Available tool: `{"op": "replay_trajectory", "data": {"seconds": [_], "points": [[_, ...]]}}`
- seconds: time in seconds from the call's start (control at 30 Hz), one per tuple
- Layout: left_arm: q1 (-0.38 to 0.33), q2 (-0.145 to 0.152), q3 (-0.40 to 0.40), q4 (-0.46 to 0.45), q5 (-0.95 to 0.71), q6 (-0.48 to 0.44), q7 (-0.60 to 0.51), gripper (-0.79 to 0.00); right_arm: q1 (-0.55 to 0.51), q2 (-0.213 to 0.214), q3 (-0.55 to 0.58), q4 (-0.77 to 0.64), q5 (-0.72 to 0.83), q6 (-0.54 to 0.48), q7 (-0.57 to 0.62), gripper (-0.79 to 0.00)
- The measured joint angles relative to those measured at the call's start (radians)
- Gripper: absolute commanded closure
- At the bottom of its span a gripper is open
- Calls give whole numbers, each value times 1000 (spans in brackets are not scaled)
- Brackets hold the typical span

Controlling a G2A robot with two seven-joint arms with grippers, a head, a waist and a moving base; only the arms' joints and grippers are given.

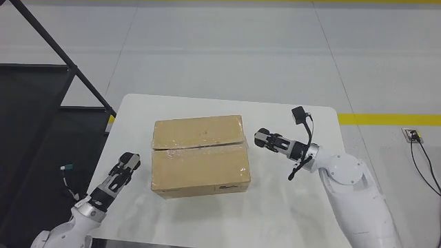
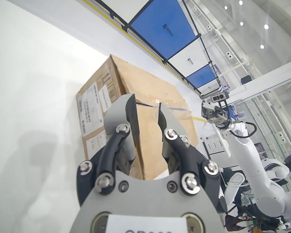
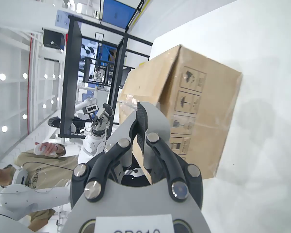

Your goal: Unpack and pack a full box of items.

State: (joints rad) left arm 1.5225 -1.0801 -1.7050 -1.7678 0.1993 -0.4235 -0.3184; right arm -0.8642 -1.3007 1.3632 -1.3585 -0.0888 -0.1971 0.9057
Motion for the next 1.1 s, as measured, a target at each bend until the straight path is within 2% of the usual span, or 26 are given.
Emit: {"op": "replay_trajectory", "data": {"seconds": [0.1, 0.2, 0.23, 0.33, 0.4, 0.57, 0.73, 0.93, 0.97, 1.0, 1.03, 1.07, 1.1], "points": [[-6, 0, 11, -51, 6, 17, -22, -209, 18, -2, -34, -20, -27, 5, -21, 0], [-47, 0, 53, -77, 57, 66, -59, -194, 14, 1, -33, -26, -31, -21, -33, 0], [-73, -1, 78, -75, 71, 89, -77, -154, 5, 4, -24, -27, -27, -38, -35, 0], [-148, -5, 146, -51, 96, 144, -118, -114, -32, 15, 13, -31, -13, -84, -35, 0], [-191, -9, 186, -30, 116, 177, -131, -18, -58, 22, 39, -36, -1, -104, -35, 0], [-288, -18, 274, 39, 136, 246, -165, 0, -123, 39, 103, -55, 30, -139, -33, 0], [-310, -22, 299, 85, 147, 268, -157, 0, -156, 52, 149, -68, 60, -168, -35, 0], [-286, -21, 276, 94, 139, 265, -132, -22, -170, 67, 196, -72, 86, -196, -29, 0], [-281, -20, 272, 93, 139, 264, -128, -28, -169, 69, 200, -70, 89, -198, -28, -22], [-275, -20, 267, 92, 139, 264, -123, -40, -168, 71, 204, -67, 92, -200, -28, -194], [-266, -20, 260, 89, 137, 262, -113, -62, -166, 73, 210, -60, 98, -204, -29, -785], [-258, -19, 253, 84, 132, 259, -104, -191, -164, 75, 215, -53, 101, -208, -32, -785], [-249, -19, 245, 77, 124, 254, -95, -391, -160, 77, 221, -44, 100, -214, -38, -785]]}}
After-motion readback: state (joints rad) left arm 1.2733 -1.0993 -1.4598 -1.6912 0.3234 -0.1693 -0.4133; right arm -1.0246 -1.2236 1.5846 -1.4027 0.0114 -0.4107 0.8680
